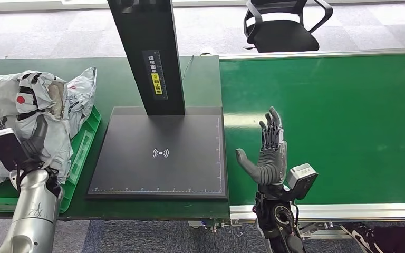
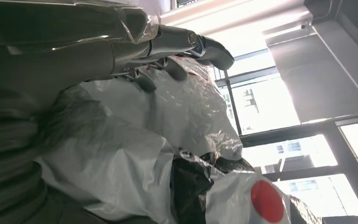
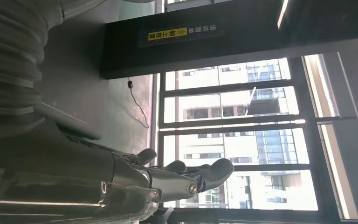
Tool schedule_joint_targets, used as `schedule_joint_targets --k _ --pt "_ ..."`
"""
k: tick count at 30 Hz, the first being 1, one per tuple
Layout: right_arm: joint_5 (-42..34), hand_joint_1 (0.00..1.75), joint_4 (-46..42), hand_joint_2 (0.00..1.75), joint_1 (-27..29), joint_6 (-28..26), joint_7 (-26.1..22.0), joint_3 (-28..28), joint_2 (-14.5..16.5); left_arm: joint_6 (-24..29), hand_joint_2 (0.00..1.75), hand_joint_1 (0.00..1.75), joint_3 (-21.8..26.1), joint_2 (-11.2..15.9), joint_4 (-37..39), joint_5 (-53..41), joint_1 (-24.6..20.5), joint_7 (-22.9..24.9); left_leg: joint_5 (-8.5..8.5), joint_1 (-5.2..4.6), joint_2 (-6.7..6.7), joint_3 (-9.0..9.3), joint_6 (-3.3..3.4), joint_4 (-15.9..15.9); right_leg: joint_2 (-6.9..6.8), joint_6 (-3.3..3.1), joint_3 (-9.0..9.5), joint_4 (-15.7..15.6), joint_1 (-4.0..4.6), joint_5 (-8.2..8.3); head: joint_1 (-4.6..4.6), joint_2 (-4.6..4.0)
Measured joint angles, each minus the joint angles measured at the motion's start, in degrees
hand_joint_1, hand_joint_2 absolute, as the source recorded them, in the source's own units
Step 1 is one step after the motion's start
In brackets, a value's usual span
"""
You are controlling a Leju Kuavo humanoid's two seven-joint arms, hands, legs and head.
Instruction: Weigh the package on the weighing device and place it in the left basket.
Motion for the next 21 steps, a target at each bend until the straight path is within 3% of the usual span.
schedule_joint_targets --k 5,15,21 --pt "0.15 0.00 0.00 1.75 0.04 -0.22 0.00 -0.05 0.01 -0.96 1.75 0.00 0.34 -1.25 -6.89 3.07 4.50 -0.01 0.00 0.00 0.12 0.01 0.00 0.00 0.06 0.00 -0.02 0.00 0.00 0.00 -0.02 0.00" --pt "0.78 0.00 -1.54 1.75 2.96 -1.27 0.00 -1.06 -0.01 -2.08 1.75 0.00 -0.93 -10.86 -40.49 6.78 26.82 -0.02 -0.23 -0.01 0.21 -0.15 0.03 0.01 0.12 0.05 -0.16 -0.12 -0.02 -0.05 0.00 0.00" --pt "0.88 0.00 -3.07 1.75 4.54 -1.27 0.00 -2.24 -0.01 -0.34 1.75 0.00 -4.94 -16.14 -57.15 4.61 38.48 -0.02 -0.28 -0.01 0.16 -0.16 0.07 0.01 0.10 0.08 -0.15 -0.14 -0.02 -0.09 0.01 0.00"
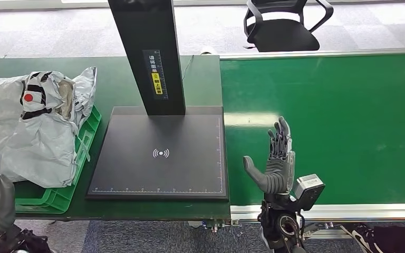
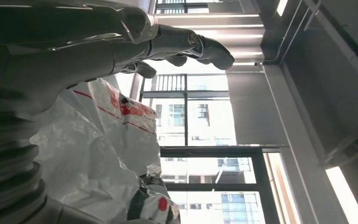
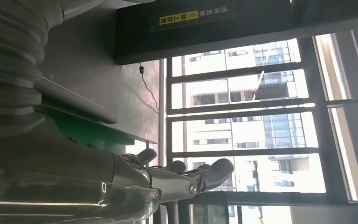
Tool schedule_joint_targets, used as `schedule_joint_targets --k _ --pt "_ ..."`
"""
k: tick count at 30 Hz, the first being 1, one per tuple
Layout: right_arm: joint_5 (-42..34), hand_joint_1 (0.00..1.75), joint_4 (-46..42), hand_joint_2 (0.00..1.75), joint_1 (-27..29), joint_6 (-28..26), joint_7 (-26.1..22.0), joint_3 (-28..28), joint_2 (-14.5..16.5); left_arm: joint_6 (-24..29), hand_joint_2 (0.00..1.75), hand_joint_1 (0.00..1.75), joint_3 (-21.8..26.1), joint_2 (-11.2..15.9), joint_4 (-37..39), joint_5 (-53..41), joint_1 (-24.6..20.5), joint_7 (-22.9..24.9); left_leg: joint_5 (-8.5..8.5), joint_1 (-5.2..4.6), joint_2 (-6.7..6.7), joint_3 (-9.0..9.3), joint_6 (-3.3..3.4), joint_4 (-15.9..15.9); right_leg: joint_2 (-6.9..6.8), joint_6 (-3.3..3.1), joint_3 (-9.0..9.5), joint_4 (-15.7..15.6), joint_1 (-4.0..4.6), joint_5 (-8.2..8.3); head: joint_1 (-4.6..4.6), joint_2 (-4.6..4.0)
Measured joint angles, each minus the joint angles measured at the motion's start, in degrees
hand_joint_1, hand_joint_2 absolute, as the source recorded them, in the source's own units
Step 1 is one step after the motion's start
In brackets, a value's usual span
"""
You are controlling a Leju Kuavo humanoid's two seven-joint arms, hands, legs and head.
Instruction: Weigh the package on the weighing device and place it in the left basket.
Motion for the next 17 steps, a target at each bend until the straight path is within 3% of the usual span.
schedule_joint_targets --k 3,9,13,17 --pt "0.67 0.00 -0.96 1.75 0.82 -0.69 0.00 -0.47 0.01 2.19 1.75 0.00 -3.27 -1.27 -4.51 -0.76 3.70 0.00 0.00 0.00 -0.03 0.04 0.00 0.00 -0.02 0.00 0.03 0.00 0.00 0.00 -0.01 0.00" --pt "2.78 0.00 -2.71 1.75 2.24 -3.12 0.00 -0.92 0.02 -0.66 1.75 0.00 -6.22 -2.13 -6.67 0.92 6.32 0.00 0.01 0.00 -0.16 0.05 0.00 0.00 -0.09 0.01 0.07 0.00 0.00 -0.01 -0.03 0.00" --pt "4.79 0.00 -3.44 1.75 4.33 -4.17 0.00 -1.04 0.02 -20.48 1.75 0.00 -11.76 -3.43 -4.50 7.35 8.68 0.00 0.01 0.00 -0.12 0.05 0.01 0.00 -0.08 0.01 0.09 0.00 -0.01 0.00 -0.02 0.00" --pt "4.84 0.00 -3.44 1.75 4.55 -4.17 0.00 -1.05 0.02 -20.65 1.75 0.00 -12.63 -3.64 -3.79 7.49 8.95 0.00 0.01 0.00 -0.14 0.04 0.01 0.00 -0.08 0.01 0.09 0.00 0.00 0.00 -0.01 0.00"
